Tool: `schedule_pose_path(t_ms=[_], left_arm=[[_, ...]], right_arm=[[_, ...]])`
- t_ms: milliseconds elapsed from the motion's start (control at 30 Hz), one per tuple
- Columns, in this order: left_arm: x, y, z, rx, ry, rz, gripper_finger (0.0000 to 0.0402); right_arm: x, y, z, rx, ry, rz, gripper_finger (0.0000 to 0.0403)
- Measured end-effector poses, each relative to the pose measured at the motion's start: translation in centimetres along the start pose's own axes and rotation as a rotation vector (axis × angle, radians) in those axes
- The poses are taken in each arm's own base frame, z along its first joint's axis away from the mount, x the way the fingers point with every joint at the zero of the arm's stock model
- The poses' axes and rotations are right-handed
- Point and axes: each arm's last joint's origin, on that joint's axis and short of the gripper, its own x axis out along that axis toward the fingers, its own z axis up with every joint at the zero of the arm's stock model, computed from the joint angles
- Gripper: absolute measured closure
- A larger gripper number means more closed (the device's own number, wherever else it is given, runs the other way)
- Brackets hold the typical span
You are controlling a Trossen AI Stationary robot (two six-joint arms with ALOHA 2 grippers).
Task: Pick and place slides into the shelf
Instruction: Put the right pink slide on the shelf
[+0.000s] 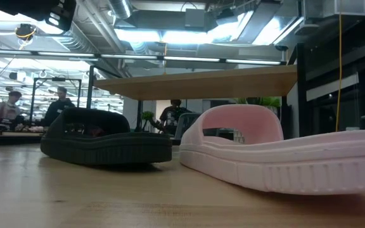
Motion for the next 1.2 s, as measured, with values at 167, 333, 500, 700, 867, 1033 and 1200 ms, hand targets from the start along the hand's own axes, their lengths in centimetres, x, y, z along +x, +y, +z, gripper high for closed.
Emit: schedule_pose_path(t_ms=[167, 333, 500, 700, 867, 1033, 1200], left_arm=[[0.0, 0.0, 0.0, 0.0, 0.002, 0.0, 0.0401], [0.0, 0.0, -0.3, 0.008, 0.026, 0.0, 0.0401], [0.0, 0.0, -0.5, 0.014, 0.049, 0.0, 0.0401], [0.0, 0.0, -0.5, 0.015, 0.054, 0.0, 0.0401], [0.0, 0.0, -0.6, 0.012, 0.057, 0.0, 0.0401], [0.0, 0.0, -0.6, 0.012, 0.059, 0.0, 0.0401], [0.0, 0.0, -0.6, 0.013, 0.065, 0.0, 0.0401]], right_arm=[[0.0, -0.2, -0.1, -0.075, 0.005, -0.023, 0.0231], [1.1, -0.4, -0.4, -0.089, 0.014, -0.058, 0.0234], [2.3, -0.6, -0.8, -0.1, 0.025, -0.094, 0.0245], [2.8, -0.6, -1.0, -0.1, 0.04, -0.094, 0.025], [3.7, -0.6, -1.3, -0.096, 0.038, -0.087, 0.025], [5.0, -0.9, -1.7, -0.103, 0.045, -0.108, 0.025], [5.5, -1.2, -2.0, -0.113, 0.057, -0.138, 0.025]])
